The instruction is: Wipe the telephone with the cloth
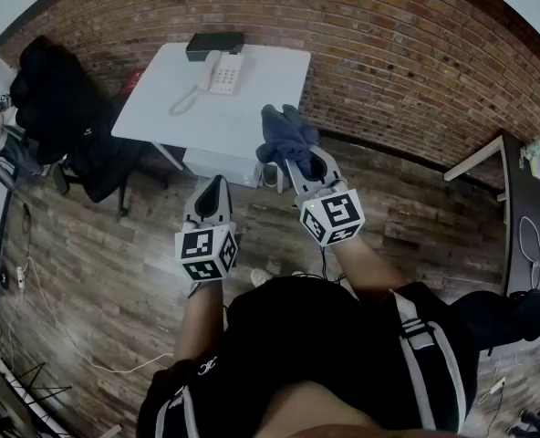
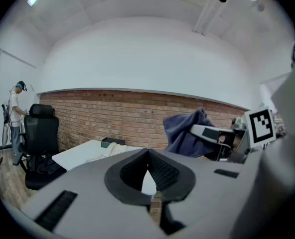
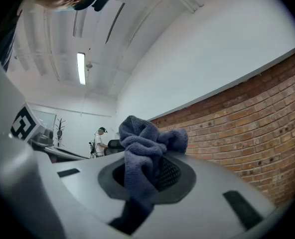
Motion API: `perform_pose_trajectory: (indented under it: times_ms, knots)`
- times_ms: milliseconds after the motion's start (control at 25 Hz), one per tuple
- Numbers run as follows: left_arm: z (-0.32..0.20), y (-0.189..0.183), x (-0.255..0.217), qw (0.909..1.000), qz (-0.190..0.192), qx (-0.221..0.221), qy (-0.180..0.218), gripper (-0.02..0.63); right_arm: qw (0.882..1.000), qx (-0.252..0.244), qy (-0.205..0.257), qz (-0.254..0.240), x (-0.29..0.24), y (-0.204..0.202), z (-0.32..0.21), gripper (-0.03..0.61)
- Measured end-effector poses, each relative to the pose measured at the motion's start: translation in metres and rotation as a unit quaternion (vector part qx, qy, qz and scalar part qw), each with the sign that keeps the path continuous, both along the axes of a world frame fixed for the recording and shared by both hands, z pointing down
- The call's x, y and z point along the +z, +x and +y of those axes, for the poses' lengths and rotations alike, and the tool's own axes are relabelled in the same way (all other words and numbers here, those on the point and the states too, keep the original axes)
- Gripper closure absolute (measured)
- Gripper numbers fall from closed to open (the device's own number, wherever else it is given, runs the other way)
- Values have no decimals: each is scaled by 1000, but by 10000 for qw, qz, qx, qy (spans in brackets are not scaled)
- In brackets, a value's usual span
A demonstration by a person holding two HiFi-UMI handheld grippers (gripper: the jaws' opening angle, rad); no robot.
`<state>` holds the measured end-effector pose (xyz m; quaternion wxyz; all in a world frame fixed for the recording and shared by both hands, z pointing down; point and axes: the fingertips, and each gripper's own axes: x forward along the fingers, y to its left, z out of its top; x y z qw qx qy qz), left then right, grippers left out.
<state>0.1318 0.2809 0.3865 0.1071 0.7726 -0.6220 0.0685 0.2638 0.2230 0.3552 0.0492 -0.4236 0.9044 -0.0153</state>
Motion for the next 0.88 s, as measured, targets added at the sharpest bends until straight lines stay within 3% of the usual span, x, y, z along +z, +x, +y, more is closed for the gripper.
perform_pose_trajectory:
  times_ms: [880]
  knots:
    - [-24,-47,0,9999,99,-62,101,614,10000,3,39,-45,-6,-44,-25,540]
